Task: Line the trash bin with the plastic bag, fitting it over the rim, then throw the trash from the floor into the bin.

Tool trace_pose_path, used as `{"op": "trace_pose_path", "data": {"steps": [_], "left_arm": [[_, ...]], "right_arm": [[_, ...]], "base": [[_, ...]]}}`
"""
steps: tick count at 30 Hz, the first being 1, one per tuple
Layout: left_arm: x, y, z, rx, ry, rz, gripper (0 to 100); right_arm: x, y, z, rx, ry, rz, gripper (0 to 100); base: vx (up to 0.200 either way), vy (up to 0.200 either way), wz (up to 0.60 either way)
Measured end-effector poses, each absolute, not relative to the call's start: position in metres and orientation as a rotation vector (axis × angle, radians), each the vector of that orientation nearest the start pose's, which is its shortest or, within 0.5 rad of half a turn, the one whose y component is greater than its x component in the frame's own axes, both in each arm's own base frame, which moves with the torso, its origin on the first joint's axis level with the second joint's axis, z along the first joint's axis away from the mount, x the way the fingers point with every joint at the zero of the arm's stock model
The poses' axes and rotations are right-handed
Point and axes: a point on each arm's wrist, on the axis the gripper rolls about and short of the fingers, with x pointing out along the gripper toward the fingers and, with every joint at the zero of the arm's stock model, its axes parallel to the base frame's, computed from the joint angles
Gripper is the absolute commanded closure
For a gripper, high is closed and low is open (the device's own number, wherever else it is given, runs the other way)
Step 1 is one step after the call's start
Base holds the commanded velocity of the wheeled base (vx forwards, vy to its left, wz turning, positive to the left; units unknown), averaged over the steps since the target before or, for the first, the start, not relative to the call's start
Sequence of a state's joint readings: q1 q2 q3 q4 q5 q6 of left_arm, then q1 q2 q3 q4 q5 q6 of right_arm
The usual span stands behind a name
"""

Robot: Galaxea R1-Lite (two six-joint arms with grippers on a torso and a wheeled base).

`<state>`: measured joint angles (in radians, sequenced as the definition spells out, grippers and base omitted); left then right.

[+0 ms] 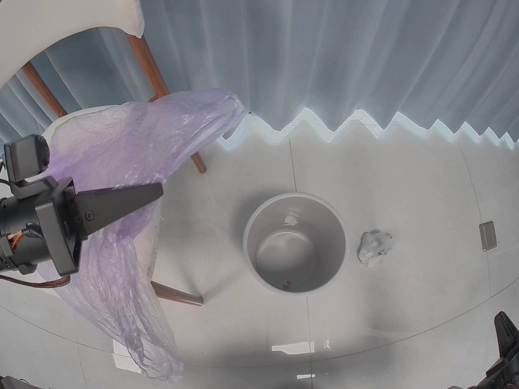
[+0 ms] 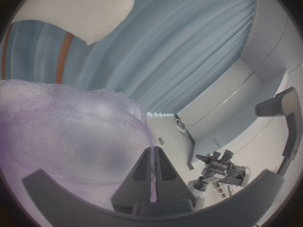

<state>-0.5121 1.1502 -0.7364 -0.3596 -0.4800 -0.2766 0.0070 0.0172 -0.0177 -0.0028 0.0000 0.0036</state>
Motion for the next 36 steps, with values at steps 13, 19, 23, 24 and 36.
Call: {"op": "trace_pose_path", "data": {"steps": [13,19,23,24,36], "left_arm": [[0.156,-0.112,0.287,-0.324,0.108,-1.208,100],[0.158,-0.126,0.297,-0.359,0.119,-1.275,100],[0.158,-0.138,0.308,-0.394,0.124,-1.330,100],[0.158,-0.140,0.309,-0.395,0.124,-1.336,100],[0.162,-0.172,0.323,-0.399,0.119,-1.439,100]], "right_arm": [[-0.023,0.000,0.081,0.006,-0.003,0.005,100],[-0.023,0.000,0.081,0.007,-0.003,0.003,100],[-0.023,0.000,0.081,0.008,-0.003,0.003,100],[-0.023,0.000,0.081,0.008,-0.003,0.003,100],[-0.023,0.000,0.081,0.009,-0.003,0.003,100]], "base": [[0.000,0.000,0.00],[0.000,0.000,0.00],[0.000,0.000,0.00],[0.000,0.000,0.00],[0.000,0.000,0.00]]}}
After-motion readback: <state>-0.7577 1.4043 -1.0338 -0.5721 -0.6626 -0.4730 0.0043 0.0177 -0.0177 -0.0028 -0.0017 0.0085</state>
